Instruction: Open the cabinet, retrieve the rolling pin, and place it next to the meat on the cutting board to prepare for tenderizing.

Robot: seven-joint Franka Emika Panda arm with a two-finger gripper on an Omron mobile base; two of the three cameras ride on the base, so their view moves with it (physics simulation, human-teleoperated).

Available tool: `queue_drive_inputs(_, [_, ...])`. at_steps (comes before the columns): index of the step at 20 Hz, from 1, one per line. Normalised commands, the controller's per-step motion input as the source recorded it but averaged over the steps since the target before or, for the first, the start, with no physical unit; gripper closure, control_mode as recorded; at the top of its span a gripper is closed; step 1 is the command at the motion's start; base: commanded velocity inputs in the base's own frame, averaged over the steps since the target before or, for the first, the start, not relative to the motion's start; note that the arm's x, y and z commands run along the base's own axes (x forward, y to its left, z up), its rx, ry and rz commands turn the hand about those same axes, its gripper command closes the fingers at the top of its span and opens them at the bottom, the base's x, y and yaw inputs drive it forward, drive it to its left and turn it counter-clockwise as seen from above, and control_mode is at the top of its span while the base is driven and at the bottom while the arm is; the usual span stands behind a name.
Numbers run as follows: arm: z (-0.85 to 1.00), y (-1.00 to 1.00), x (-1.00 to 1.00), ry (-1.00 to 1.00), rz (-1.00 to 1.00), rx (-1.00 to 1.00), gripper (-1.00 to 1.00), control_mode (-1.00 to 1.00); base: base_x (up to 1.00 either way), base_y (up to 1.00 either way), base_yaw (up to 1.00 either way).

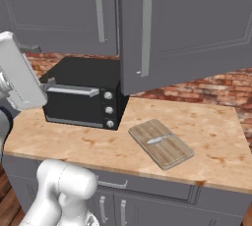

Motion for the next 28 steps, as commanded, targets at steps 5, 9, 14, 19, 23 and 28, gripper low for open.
queue_drive_inputs(5, [-0.09, -0.16, 0.01, -0.02, -0.18, -0.04, -1.0, -1.0, 0.0, 0.0, 0.0])
queue_drive_inputs(9, [-0.06, -0.05, 0.41, 0.01, -0.02, -0.01, -1.0, -1.0, 0.0, 0.0, 0.0])
queue_drive_inputs(14, [-0.05, -0.3, 0.34, 0.0, 0.0, 0.0, -1.0, -1.0, 0.0, 0.0, 0.0])
queue_drive_inputs(19, [-0.05, -0.29, 0.32, 0.0, 0.0, 0.0, -1.0, -1.0, 0.0, 0.0, 0.0])
queue_drive_inputs(23, [-0.11, -0.06, 0.64, 0.02, 0.01, 0.0, -1.0, -1.0, 0.0, 0.0, 0.0])
queue_drive_inputs(28, [-0.14, 0.0, 0.76, 0.06, 0.01, 0.0, -1.0, -1.0, 0.0, 0.0, 0.0])
